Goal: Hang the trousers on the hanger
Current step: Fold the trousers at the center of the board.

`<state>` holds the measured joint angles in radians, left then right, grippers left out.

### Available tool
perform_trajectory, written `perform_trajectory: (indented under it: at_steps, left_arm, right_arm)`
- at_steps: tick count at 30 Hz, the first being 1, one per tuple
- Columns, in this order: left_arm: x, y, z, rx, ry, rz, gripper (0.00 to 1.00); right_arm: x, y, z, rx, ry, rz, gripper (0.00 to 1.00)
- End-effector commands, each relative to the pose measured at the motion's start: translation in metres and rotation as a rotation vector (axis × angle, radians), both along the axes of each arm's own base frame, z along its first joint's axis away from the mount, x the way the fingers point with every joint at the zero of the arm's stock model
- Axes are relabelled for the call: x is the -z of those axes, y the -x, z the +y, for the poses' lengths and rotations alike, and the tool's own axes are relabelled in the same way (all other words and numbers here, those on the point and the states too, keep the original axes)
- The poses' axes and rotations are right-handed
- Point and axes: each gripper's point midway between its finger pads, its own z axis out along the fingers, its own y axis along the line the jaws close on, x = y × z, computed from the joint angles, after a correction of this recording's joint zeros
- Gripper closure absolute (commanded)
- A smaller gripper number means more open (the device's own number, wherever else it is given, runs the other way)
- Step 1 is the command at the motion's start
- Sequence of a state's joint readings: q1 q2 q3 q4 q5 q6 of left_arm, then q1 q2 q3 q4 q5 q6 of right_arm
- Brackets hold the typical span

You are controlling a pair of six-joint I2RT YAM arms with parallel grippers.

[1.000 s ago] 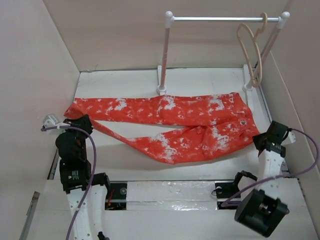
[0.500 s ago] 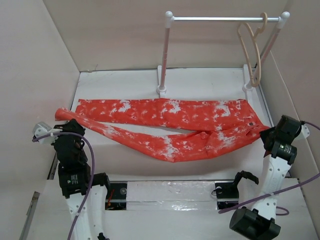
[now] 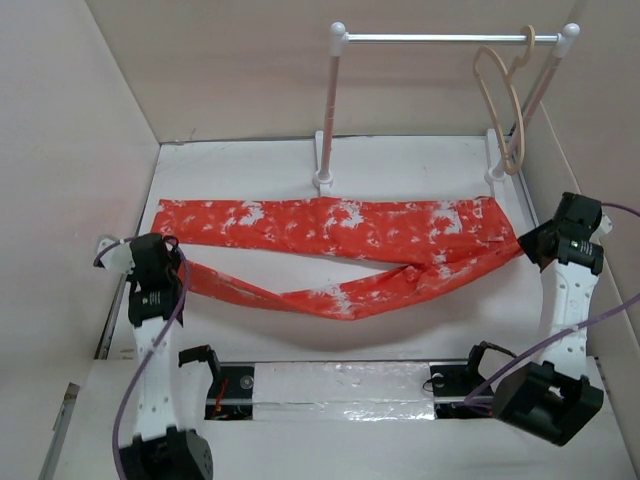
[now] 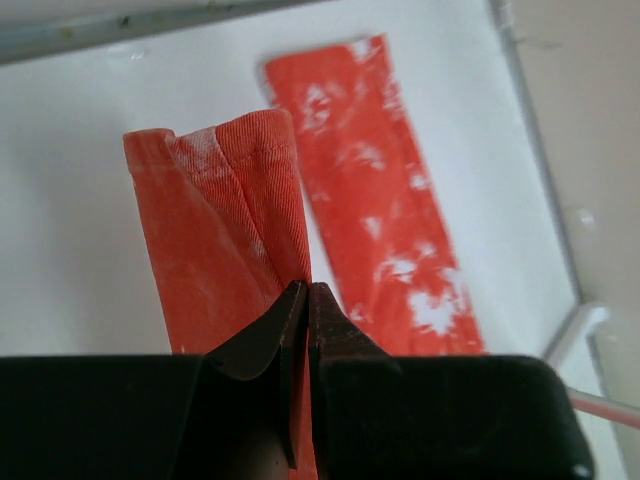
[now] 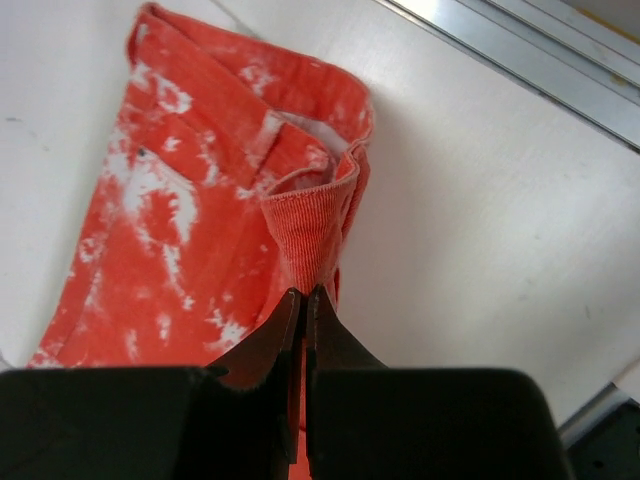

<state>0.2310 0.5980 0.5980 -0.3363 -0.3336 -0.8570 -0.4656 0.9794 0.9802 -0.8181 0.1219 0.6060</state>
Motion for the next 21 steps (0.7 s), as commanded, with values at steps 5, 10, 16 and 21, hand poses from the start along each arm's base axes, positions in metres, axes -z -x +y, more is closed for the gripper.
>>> perform_trajectory:
  at_steps: [5,10,16,21]
  left_arm:
    - [0.007,-0.03,0.023,-0.066,0.012,0.093,1.0]
    - [-0.017,-0.042,0.047,-0.142,-0.076,0.134,1.0]
    - [-0.015,-0.062,0.057,-0.167,-0.077,0.166,1.0]
    - [-0.021,-0.091,0.065,-0.165,-0.084,0.152,1.0]
  right_arm:
    - [-0.073,-0.06,-0.019,-0.015,0.155,-0.225,1.0]
    - [-0.057,-0.089,-0.016,-0.029,0.097,-0.271,1.0]
    - [-0.054,-0.117,-0.016,-0.028,0.049,-0.32,1.0]
    - [-0.045,-0.146,-0.014,-0.042,0.012,-0.315,1.0]
